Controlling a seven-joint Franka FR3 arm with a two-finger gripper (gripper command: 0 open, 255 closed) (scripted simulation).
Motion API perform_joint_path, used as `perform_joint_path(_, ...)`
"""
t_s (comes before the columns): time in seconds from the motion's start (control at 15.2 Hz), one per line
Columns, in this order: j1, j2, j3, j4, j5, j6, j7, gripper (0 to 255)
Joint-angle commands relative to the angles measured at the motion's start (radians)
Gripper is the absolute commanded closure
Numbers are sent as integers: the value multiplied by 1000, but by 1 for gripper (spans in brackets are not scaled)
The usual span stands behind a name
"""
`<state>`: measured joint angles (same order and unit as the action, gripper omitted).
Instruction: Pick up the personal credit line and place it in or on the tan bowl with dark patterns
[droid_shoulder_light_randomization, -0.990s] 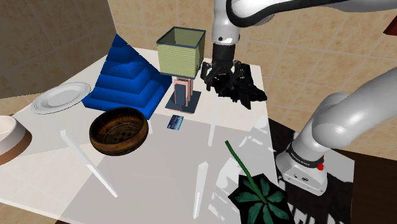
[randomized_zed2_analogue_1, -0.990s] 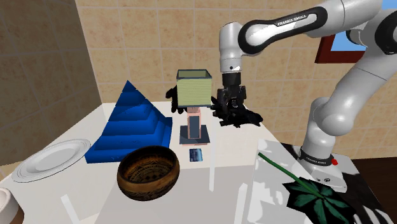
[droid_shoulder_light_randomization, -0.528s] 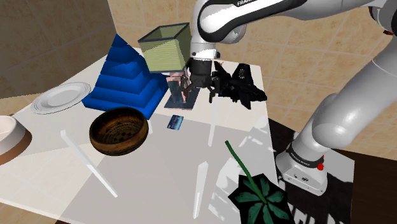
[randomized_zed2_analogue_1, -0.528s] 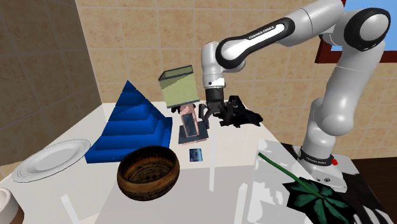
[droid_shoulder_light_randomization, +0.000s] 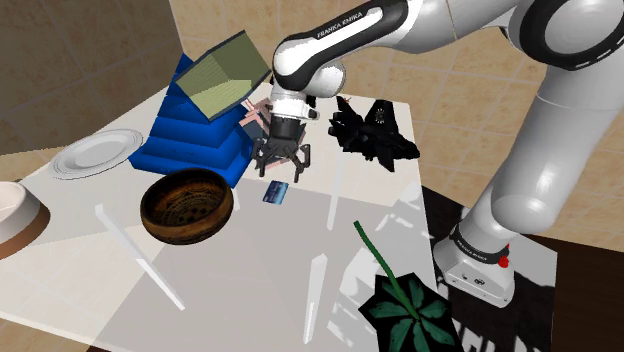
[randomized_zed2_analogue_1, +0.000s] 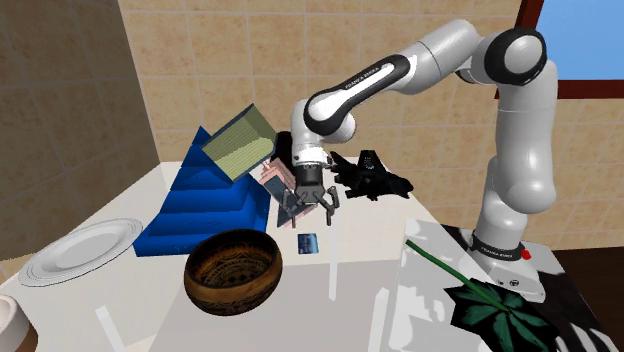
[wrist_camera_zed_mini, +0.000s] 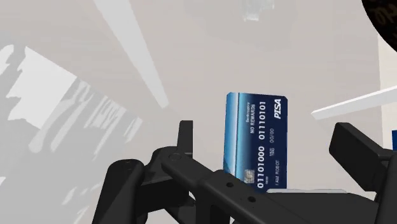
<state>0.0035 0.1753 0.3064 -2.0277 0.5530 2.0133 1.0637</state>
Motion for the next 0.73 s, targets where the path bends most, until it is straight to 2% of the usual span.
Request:
perform_joint_path(0.0,5,39,3,21,24,19,27,0)
perform_joint_path(0.46,33,79,21,-21,43,111,18,0)
perform_joint_path(0.66,33,79,21,-21,43,111,18,0)
